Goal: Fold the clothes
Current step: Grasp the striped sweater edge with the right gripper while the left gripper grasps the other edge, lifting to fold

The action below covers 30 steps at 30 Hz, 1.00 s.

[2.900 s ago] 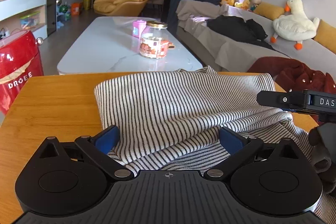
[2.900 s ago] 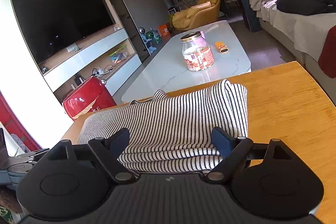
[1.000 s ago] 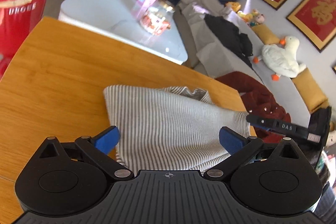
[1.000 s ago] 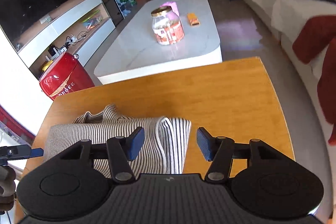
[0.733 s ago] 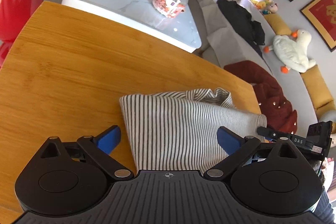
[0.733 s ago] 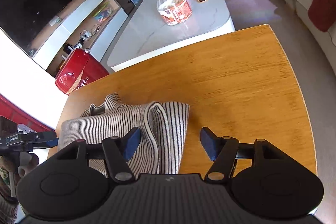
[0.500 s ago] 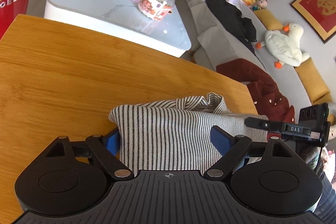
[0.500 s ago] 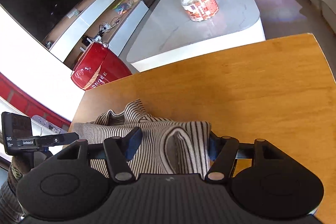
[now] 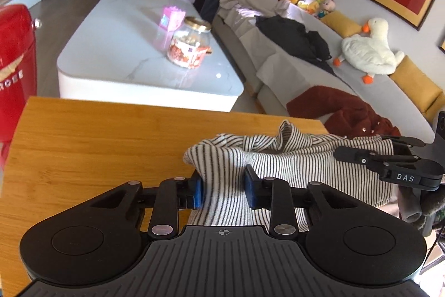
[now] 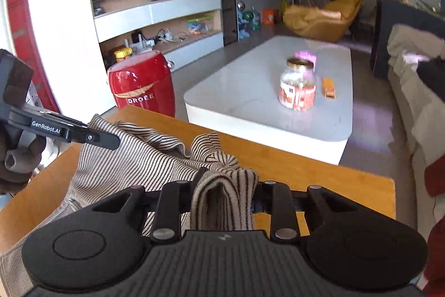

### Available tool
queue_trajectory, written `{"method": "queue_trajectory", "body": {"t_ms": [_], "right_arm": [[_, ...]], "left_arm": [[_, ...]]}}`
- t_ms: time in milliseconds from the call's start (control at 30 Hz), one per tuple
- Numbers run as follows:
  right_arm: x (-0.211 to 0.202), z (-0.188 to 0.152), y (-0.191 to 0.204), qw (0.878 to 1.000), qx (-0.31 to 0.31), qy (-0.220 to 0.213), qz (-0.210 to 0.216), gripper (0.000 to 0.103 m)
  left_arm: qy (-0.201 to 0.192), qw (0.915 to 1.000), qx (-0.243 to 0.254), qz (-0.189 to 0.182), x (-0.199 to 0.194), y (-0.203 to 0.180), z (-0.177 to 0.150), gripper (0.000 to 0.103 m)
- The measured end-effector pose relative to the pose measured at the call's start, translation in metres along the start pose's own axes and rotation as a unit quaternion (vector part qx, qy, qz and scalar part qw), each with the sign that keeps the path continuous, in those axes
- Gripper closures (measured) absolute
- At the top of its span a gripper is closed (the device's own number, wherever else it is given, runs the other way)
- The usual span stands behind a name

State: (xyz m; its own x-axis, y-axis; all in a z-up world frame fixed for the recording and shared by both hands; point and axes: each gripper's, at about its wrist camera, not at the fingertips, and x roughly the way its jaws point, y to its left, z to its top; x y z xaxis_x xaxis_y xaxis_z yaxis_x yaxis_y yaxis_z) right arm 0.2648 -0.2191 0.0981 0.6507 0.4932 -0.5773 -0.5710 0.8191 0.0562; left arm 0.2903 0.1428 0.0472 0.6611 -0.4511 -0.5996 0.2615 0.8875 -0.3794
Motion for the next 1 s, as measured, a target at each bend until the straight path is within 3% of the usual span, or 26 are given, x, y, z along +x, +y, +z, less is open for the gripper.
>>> {"method": "queue_trajectory", "body": {"t_ms": [33,233,400,433,500,600,800,1000], "right_arm": [[-0.015,0.000,0.007,1.000,-0.017,-0.012,0.000,0.076],[-0.074,-0.032,0.060,0.994,-0.106,-0.035,-0.017,0.076],[-0.095,-0.066,0.118,0.985,-0.170,-0.022,-0.013,0.076],[-0.097,-0.074,0.128,0.983,-0.184,-0.015,-0.005,0.076],[-0.100,-0.090,0.150,0.977,-0.212,0.000,0.012,0.076],[-0.100,-0.110,0.168,0.973,-0.227,0.017,0.025,0.076],[-0.112,-0.145,0.171,0.977,-0.202,0.043,0.050,0.076],[-0.119,-0.172,0.180,0.976,-0.206,0.054,0.051,0.074]], "left_arm": [[-0.008,0.9999,0.006,-0.001,-0.014,-0.003,-0.005,0.082],[-0.045,0.9983,0.036,-0.011,-0.083,-0.021,-0.045,0.086],[-0.044,0.9982,0.023,-0.032,-0.100,-0.033,-0.067,0.085],[-0.046,0.9982,0.017,-0.034,-0.102,-0.034,-0.068,0.083],[-0.048,0.9981,0.005,-0.039,-0.106,-0.036,-0.070,0.065],[-0.043,0.9975,-0.022,-0.051,-0.109,-0.037,-0.074,0.052],[-0.037,0.9961,-0.047,-0.066,-0.110,-0.039,-0.080,0.026],[-0.046,0.9948,-0.048,-0.077,-0.101,-0.056,-0.067,0.015]]}}
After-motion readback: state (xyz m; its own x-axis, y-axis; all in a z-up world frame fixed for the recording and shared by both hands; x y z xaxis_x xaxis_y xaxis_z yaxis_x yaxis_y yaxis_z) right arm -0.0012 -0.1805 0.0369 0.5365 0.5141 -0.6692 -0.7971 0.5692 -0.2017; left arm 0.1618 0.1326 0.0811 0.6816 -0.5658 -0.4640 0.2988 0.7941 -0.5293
